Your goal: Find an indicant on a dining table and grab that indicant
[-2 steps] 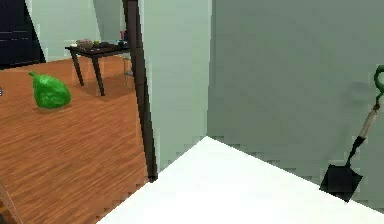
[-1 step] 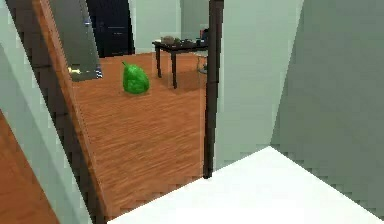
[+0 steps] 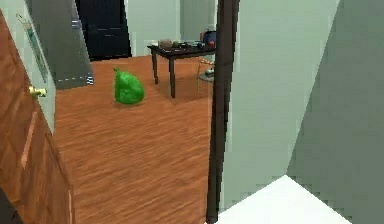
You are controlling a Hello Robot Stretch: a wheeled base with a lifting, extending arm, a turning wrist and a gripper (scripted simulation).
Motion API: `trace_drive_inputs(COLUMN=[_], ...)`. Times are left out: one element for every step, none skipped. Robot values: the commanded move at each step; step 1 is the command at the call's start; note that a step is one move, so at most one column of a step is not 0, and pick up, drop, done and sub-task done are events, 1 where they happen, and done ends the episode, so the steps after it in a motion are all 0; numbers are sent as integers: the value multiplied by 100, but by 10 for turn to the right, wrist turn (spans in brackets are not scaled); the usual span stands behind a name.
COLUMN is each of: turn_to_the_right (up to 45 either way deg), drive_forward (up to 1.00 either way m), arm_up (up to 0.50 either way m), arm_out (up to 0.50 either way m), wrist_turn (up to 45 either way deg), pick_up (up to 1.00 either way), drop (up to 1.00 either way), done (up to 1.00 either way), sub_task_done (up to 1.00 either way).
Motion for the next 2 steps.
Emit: trace_drive_inputs(turn_to_the_right=[-60,-30], drive_forward=[0,0], arm_up=[0,0], arm_out=[0,0], wrist_turn=[0,0], pick_up=[0,0], drop=[0,0], done=[0,0], sub_task_done=[0,0])
